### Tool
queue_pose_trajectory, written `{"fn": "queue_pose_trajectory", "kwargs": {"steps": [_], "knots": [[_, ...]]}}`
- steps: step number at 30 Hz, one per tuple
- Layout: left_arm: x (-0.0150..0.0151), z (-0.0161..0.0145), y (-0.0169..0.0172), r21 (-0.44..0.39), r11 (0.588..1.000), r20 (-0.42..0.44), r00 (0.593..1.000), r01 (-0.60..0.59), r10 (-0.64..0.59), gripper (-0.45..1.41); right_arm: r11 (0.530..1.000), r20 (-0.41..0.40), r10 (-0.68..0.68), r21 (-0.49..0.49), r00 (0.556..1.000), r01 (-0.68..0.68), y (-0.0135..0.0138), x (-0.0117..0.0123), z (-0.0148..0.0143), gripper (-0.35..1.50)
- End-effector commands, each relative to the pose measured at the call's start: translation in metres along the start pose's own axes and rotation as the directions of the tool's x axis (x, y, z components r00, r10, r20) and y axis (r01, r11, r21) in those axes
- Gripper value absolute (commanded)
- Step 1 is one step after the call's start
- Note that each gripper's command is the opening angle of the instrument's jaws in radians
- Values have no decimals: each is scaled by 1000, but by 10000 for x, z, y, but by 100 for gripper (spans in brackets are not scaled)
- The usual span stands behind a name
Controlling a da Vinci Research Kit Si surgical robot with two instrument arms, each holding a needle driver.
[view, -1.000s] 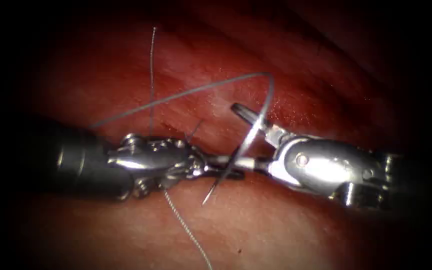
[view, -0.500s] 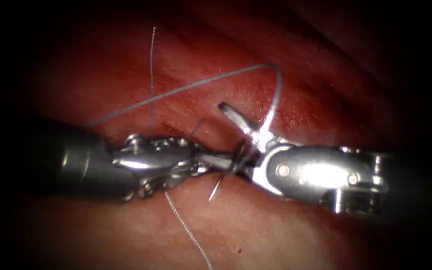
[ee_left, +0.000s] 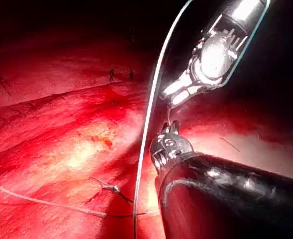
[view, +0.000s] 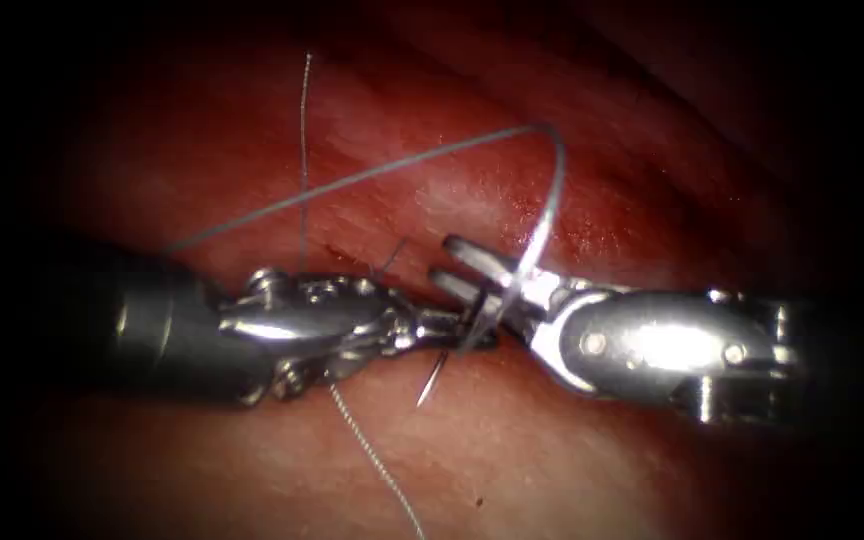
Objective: Wound Closure
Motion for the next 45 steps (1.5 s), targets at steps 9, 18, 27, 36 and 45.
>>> {"fn": "queue_pose_trajectory", "kwargs": {"steps": [9, 18, 27, 36, 45], "knots": [[-4, 5, -2, -1, 1000, 2, 1000, 0, 0, -45, 1000, -1, 3, 1, 1000, -3, -2, -2, 3, -35], [5, 16, -3, -13, 995, 3, 995, -96, 96, 120, 1000, 8, -8, -8, 1000, 8, 6, -8, -10, -35], [4, 5, -3, 10, 978, 1, 978, -207, 207, 125, 1000, 0, -9, -28, 1000, 9, 35, -32, -23, -35], [-25, 12, -18, 44, 946, 141, 940, -321, 312, 17, 998, -29, -42, -50, 999, 40, 52, -86, -6, -35], [-66, 27, -56, 59, 922, 288, 891, -382, 350, -12, 984, -47, -170, -64, 984, 167, 41, -132, 18, -35]]}}
